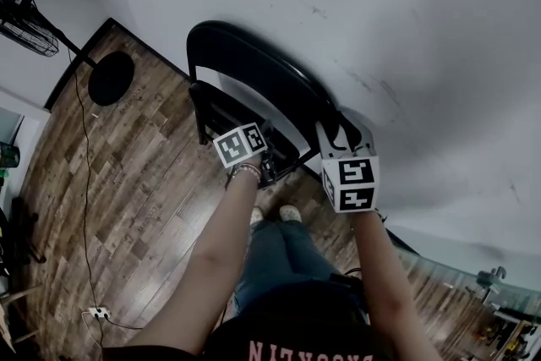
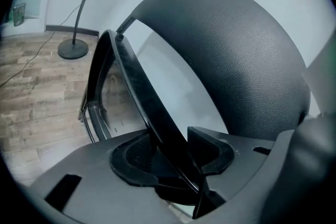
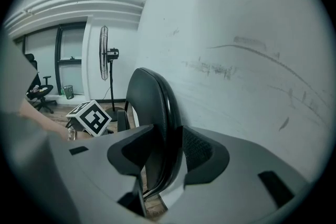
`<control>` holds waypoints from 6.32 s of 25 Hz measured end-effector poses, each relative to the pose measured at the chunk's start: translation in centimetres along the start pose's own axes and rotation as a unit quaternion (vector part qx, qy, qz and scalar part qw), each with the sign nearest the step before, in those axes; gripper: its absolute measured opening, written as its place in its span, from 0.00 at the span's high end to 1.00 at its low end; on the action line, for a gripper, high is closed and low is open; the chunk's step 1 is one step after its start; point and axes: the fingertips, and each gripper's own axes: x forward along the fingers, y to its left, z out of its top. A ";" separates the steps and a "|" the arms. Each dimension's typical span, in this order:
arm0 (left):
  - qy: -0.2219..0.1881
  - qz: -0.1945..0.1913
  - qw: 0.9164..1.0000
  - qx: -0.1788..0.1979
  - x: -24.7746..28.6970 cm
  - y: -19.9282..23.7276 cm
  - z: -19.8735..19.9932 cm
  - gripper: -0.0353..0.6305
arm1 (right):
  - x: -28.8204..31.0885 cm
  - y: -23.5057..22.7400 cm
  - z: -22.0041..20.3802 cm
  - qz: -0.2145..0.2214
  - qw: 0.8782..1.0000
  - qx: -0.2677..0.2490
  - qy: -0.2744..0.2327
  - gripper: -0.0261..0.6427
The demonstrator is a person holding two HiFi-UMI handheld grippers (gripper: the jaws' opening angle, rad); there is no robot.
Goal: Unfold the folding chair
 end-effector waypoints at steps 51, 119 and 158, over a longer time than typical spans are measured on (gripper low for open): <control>-0.116 0.065 0.989 -0.070 -14.0 10.0 -6.6 0.61 | -2.1 5.4 -2.1 0.059 0.990 -0.117 -0.044 0.68; -0.091 0.104 0.957 -0.255 -22.6 41.6 -25.8 0.43 | -0.5 14.6 -12.1 -0.134 0.981 -0.135 -0.032 0.64; -0.038 0.110 0.950 -0.291 -21.2 51.0 -30.8 0.26 | 0.0 20.4 -15.9 -0.257 0.943 -0.209 0.042 0.68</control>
